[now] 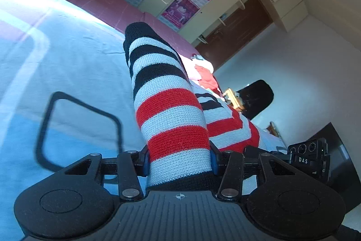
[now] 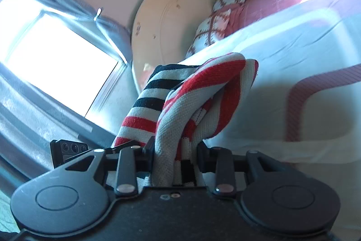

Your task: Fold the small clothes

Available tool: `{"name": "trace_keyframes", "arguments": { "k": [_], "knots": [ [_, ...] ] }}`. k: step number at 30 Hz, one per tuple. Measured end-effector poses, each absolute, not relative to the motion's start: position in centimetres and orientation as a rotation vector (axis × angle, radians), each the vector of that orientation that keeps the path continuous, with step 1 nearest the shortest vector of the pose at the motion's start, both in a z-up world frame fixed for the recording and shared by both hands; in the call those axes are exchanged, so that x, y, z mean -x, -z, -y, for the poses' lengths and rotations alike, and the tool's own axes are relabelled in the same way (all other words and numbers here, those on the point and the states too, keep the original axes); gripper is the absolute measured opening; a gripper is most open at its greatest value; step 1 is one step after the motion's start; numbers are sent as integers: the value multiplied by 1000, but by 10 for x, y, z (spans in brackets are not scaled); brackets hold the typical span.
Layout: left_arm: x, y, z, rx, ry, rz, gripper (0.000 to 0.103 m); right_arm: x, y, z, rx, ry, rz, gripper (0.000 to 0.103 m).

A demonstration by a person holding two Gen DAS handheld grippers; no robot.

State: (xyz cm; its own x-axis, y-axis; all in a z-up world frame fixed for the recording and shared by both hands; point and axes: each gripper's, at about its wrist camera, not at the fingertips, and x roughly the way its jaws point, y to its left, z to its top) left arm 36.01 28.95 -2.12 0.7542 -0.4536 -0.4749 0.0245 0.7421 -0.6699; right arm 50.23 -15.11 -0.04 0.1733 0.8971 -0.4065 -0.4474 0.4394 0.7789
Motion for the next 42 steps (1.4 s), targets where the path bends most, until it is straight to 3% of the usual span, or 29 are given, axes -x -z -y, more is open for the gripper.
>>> {"name": "trace_keyframes", "arguments": {
  "k": [6,10,15,17,20,22,29,31,42],
  "knots": [
    [-343,77,-338,785,183,-740,47,-506,42,94,-541,-1031,-1075,34],
    [-339,97,-336,871,202,-697,54,-504,67,112,-607,-974,-1126,32],
    [-330,90,-326,852,175,-706,60,-501,49,122,-565,-905,-1131,44],
    [-312,82,-326,823,159,-690,60,-493,31,134,-535,-882,-1085,44],
    [-280,60,-328,725,103,-655,60,-463,-2,156,-488,-881,-994,38],
    [-263,54,-322,638,64,-660,60,-437,-24,160,-453,-930,-935,28],
    [-239,42,-291,439,59,-698,60,-368,-31,97,-6,-1002,-931,23],
    [-245,43,-278,378,72,-747,60,-364,-23,85,139,-871,-933,0],
    [-220,48,-243,282,49,-775,61,-350,-5,84,172,-667,-899,0]
  ]
}}
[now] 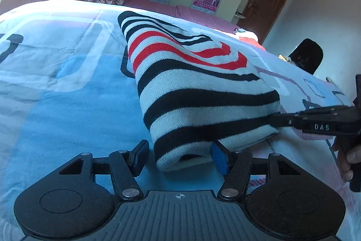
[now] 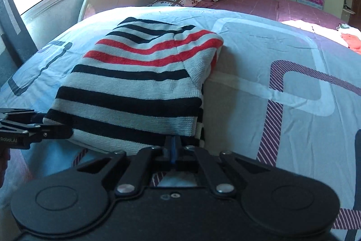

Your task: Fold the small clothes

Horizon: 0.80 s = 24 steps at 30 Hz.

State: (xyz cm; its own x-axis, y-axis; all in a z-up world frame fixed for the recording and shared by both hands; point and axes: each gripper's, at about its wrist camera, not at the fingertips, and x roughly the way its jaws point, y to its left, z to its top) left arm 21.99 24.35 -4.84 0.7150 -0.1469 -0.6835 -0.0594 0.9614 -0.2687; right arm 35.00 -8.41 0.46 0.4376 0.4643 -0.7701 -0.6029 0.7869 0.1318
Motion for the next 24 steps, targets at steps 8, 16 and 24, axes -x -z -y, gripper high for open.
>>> {"name": "trace_keyframes", "arguments": {
  "k": [8,16,24],
  "knots": [
    [-131,22,-225,75,-103,-722,102,-294,-38,133,89,-460,-820,65],
    [-65,-28,-192,84,-177,-627,103,-203,-89,154,-28,-497,-664,102],
    [8,-73,-138,67,-177,-525,103,-106,-121,187,27,-424,-607,102]
  ]
}}
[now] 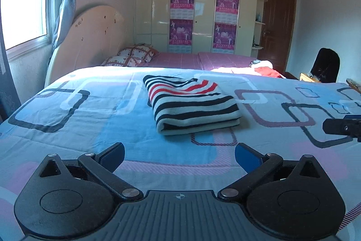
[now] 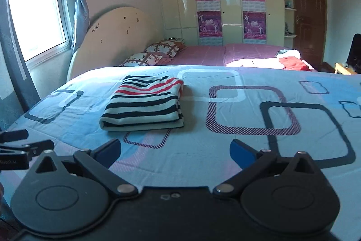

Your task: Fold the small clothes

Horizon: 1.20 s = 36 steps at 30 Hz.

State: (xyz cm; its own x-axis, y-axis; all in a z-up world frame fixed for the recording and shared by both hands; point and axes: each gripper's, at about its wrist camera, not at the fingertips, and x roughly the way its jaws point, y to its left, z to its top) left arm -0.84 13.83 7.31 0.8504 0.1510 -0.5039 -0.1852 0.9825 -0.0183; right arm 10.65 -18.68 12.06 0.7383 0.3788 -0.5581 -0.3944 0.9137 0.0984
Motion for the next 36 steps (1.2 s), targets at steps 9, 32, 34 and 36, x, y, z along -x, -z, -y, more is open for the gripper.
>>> {"name": "trace_keyframes", "arguments": {
  "k": [9,32,34,36],
  "knots": [
    [102,-104,-95,55,-162,-457,103,-15,-141,208,71,-425,-542,102],
    [162,-120,-54,62,-155,-379,103,41,-157,233,94,-410,-459,102],
    [162,-121,-52,59,-148,-376,103,41,-156,234,88,-403,-458,102],
    [160,-121,-53,57,-145,-375,103,41,-156,236,82,-397,-456,102]
  ]
}}
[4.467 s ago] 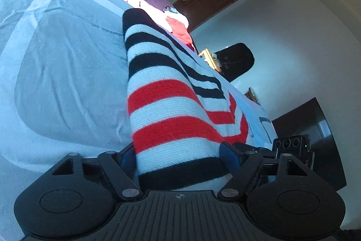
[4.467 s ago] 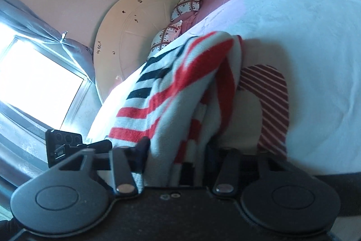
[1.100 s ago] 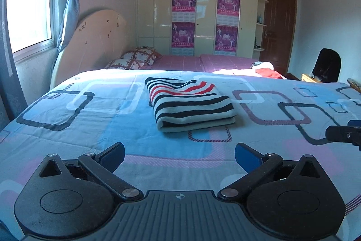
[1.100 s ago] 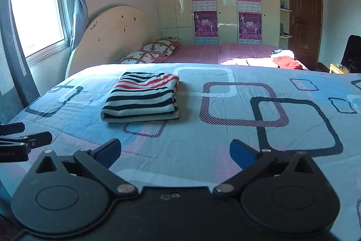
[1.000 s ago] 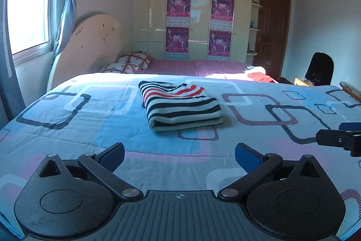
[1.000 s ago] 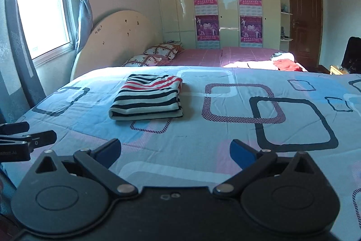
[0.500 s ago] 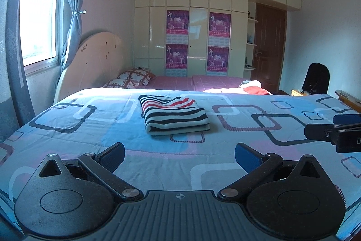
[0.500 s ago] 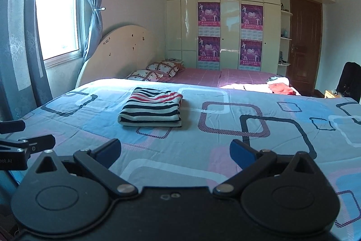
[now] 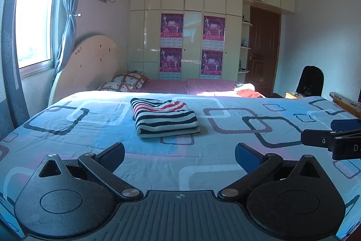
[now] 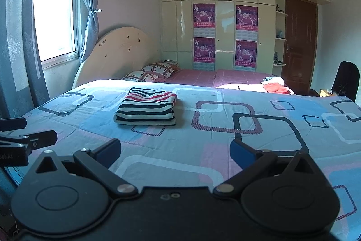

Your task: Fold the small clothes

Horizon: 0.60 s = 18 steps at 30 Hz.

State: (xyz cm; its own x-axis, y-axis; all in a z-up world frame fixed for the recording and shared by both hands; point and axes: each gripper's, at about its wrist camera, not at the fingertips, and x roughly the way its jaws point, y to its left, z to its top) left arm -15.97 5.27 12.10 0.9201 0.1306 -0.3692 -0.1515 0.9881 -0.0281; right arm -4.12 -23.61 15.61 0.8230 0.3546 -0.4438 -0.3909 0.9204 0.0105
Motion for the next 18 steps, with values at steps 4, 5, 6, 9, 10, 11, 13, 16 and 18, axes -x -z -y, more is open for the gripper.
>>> {"name": "trace_keyframes", "arguments": {
  "k": [4,5,6,9,10,11,13,16,18],
  "knots": [
    [158,-123,-52,52,-139,-370,103,41,-156,236,81,-390,-451,102],
    [157,-123,-52,51,-136,-370,103,41,-155,236,80,-389,-449,102],
    [156,-123,-52,50,-135,-369,103,41,-155,235,82,-387,-447,102],
    [155,-123,-50,48,-129,-367,103,41,-155,236,79,-382,-444,102],
    [155,-122,-50,46,-129,-368,103,40,-155,236,78,-381,-443,102],
    [155,-122,-50,45,-128,-368,103,40,-155,236,78,-379,-443,102],
    [154,-122,-50,45,-124,-369,103,40,-155,236,76,-377,-443,102],
    [154,-123,-51,44,-124,-367,103,40,-154,236,75,-376,-443,102],
    [153,-123,-52,52,-120,-367,103,40,-154,235,75,-378,-442,102]
  ]
}}
